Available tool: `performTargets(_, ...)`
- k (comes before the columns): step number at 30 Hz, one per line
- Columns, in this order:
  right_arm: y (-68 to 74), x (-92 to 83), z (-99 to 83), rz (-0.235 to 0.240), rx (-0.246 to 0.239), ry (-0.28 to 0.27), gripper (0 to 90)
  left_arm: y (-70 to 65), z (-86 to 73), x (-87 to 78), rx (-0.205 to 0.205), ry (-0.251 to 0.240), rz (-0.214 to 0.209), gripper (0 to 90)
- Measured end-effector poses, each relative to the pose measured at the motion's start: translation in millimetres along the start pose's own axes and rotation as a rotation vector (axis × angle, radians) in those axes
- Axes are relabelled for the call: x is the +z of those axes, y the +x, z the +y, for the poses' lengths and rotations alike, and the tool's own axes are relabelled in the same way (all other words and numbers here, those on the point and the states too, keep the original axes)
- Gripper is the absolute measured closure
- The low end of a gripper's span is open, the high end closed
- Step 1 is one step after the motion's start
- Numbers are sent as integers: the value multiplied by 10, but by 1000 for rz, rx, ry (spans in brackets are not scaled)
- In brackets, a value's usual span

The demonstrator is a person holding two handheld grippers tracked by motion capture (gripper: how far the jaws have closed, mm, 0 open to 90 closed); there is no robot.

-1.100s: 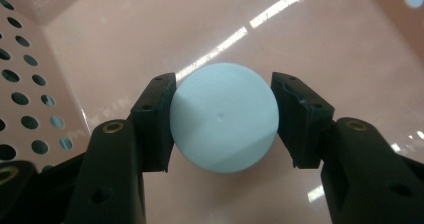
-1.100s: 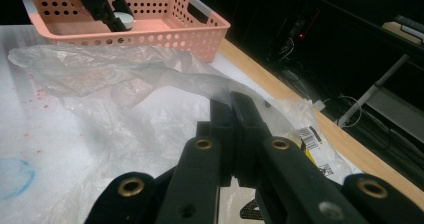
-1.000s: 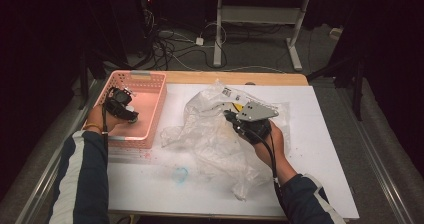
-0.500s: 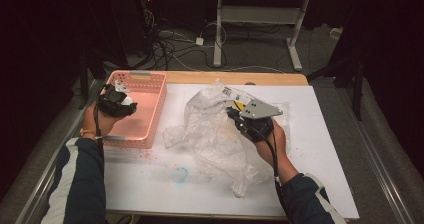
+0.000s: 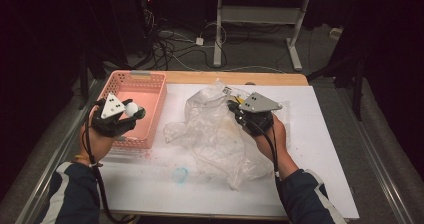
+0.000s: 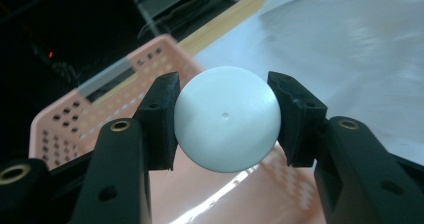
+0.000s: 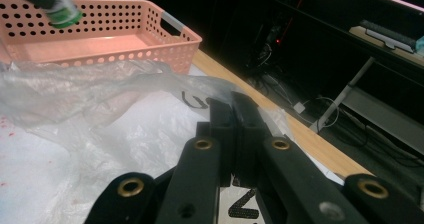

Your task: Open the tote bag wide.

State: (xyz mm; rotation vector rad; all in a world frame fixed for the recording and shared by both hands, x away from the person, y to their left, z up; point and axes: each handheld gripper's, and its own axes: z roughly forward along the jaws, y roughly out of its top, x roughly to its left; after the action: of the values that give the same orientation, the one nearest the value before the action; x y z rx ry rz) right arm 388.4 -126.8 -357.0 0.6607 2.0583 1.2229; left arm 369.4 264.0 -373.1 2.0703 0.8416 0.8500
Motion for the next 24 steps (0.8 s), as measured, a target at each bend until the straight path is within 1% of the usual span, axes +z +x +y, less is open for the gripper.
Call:
performTargets(1,0,0,0,0,0,0,900,-52,23,-40,28,-18,-4,486)
performTargets(2,-13,11,3,-3,13,1,900,-116,41,-81,33,-25,-16,487)
performTargets(5,-13,27,9,-3,15,2,900,-266,96,-181,58,-71,-48,486)
performTargets(7,-6,34,8,5,20,-1,900,-369,126,-210,75,-93,-55,487)
performTargets(8,-6,34,8,5,20,-1,900,-414,138,-212,75,-103,-69,487)
performTargets(9,-3,37,5,7,25,0,900,-449,147,-208,79,-111,-76,486)
performTargets(10,-3,41,1,10,29,0,900,-511,162,-195,93,-116,-82,487)
performTargets(12,-2,57,-18,18,44,5,900,-593,192,-162,110,-123,-107,487)
performTargets(13,-2,57,-18,18,44,5,900,-635,208,-147,117,-128,-115,487)
performTargets(15,-7,64,-28,19,51,9,900,-717,246,-125,126,-141,-144,487)
performTargets(17,-12,69,-38,15,57,10,900,-822,290,-106,149,-154,-163,487)
performTargets(19,-11,72,-45,12,58,12,900,-936,334,-88,182,-163,-183,487)
performTargets(20,-13,71,-50,13,62,11,900,-972,350,-79,191,-166,-192,487)
performTargets(21,-13,71,-50,13,62,11,900,-1021,369,-63,198,-172,-207,487)
performTargets(22,-12,73,-52,13,64,11,900,-1084,393,-40,216,-176,-220,487)
performTargets(24,-5,73,-55,13,63,14,900,-1179,428,18,237,-172,-249,486)
